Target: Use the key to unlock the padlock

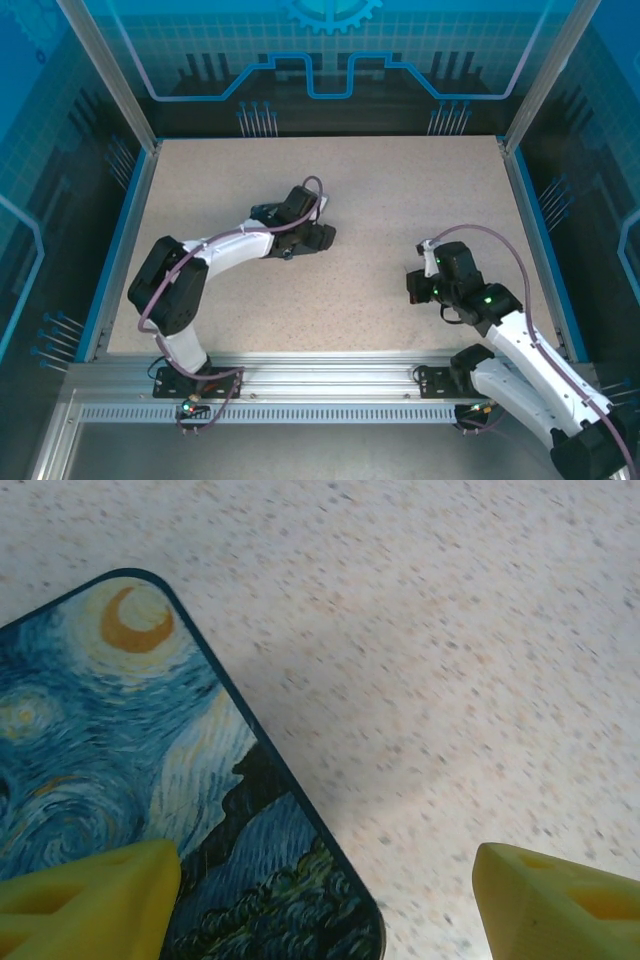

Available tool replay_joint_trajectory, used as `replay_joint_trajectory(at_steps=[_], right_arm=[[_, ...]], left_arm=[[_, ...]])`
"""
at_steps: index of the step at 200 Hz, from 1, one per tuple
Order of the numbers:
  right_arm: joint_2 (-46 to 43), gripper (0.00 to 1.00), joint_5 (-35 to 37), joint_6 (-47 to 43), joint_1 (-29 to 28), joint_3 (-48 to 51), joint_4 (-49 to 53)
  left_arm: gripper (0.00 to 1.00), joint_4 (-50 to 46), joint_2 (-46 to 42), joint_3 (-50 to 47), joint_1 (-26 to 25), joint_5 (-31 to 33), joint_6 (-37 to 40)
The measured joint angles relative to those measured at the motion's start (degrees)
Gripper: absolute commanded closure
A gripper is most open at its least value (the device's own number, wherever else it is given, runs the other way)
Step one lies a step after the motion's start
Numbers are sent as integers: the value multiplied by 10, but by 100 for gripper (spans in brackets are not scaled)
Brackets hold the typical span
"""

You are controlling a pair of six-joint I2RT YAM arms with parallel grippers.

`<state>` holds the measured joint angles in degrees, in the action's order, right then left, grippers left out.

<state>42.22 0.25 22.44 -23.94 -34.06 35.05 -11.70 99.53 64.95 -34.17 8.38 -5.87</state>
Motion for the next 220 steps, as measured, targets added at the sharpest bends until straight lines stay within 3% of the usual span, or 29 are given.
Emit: replay_joint_trajectory(at_steps=[58, 115, 220], right_arm=[[-10, 100, -41, 0, 57, 0, 18], [-10, 100, -50, 7, 71, 3, 22], [-2, 100, -36, 22, 71, -1, 48]], left_arm=[[22, -7, -44, -44, -94, 8, -33], [22, -11, -41, -35, -166, 7, -61], [16, 1, 63, 89, -176, -23, -56]])
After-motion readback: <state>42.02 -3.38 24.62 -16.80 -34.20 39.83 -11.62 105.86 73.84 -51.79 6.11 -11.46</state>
